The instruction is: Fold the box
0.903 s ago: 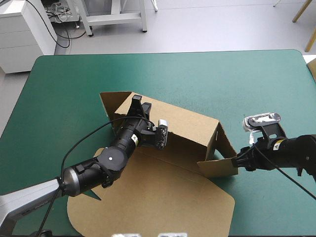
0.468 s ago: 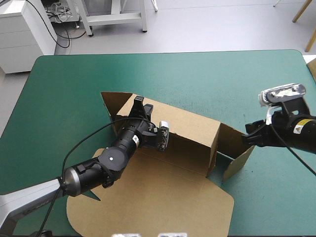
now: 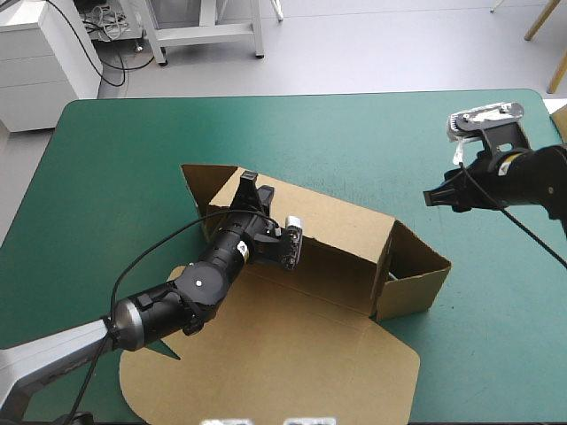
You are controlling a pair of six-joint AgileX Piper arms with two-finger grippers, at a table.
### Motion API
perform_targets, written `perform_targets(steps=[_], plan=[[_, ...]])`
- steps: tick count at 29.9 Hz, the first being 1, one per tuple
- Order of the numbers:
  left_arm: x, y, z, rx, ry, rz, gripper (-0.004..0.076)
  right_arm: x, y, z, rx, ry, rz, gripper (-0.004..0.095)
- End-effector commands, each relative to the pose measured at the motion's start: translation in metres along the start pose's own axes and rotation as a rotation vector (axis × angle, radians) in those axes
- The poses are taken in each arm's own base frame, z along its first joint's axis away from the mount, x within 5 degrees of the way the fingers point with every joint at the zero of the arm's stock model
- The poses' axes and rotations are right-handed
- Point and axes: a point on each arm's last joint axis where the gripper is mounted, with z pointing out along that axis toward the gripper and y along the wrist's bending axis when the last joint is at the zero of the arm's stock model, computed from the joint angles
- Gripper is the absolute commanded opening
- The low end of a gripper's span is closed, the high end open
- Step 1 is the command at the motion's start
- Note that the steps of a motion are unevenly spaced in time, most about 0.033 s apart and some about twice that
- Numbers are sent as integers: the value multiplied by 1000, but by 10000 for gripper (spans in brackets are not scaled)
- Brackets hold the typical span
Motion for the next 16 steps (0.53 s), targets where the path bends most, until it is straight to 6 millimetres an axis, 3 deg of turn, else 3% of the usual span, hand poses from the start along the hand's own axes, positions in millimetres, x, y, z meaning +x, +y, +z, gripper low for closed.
perform_targets(steps=[1,16], plan=[[8,18,-5,-65,43,-37,-8,-16,-2,3,1,-55,2,507],[19,38,0,-94,33,-90,-8,-29,0,41,-47,-17,-19,507]])
